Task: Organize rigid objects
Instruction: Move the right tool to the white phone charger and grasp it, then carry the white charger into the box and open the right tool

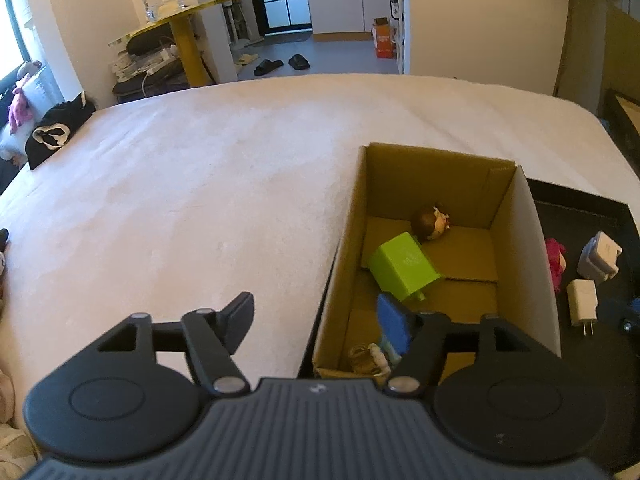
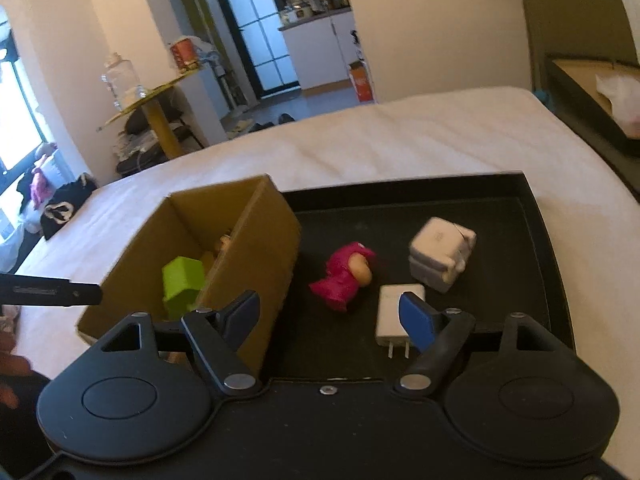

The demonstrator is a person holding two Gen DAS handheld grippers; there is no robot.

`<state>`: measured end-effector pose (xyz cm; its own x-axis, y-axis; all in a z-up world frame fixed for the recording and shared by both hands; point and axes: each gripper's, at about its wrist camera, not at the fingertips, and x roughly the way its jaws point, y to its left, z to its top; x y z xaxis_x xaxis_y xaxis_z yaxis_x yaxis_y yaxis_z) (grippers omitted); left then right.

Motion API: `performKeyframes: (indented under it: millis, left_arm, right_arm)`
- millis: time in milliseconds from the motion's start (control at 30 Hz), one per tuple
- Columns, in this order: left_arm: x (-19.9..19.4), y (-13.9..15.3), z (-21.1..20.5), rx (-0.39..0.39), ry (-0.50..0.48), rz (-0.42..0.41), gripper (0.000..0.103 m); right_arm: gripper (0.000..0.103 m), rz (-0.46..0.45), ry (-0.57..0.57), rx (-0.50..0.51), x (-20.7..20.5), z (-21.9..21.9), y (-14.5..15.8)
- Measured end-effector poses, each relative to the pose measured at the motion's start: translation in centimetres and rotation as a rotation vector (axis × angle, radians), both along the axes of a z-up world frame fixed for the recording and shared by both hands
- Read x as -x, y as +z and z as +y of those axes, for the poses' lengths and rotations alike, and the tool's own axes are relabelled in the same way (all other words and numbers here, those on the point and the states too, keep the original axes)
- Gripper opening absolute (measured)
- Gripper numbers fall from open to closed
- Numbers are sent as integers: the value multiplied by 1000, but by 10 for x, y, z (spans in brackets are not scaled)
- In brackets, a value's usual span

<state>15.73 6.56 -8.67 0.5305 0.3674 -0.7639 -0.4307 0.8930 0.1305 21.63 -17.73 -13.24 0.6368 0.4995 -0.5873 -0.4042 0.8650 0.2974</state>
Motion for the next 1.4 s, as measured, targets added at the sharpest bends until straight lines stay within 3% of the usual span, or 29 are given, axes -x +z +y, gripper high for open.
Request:
performKeyframes:
  millis: [167, 800, 933, 1000, 1400]
  left_arm:
    - [-4, -5, -6, -56, 28, 37, 79]
    - [-18, -17, -18, -91, 11, 145, 79]
    - [-19, -15, -19, -82, 3, 148, 79]
    - [-19, -15, -17, -65, 6, 148, 80]
    - [-13, -10, -12, -23, 16, 133, 80]
  right_arm:
    - [76, 38, -48, 21, -8, -6, -18]
    - [75, 93, -160, 101, -33, 0, -58]
    - [58, 51, -141, 174, -32, 9, -60]
    - [37, 25, -123, 206, -30, 12, -60]
    - [36, 23, -108, 190, -20, 5, -43]
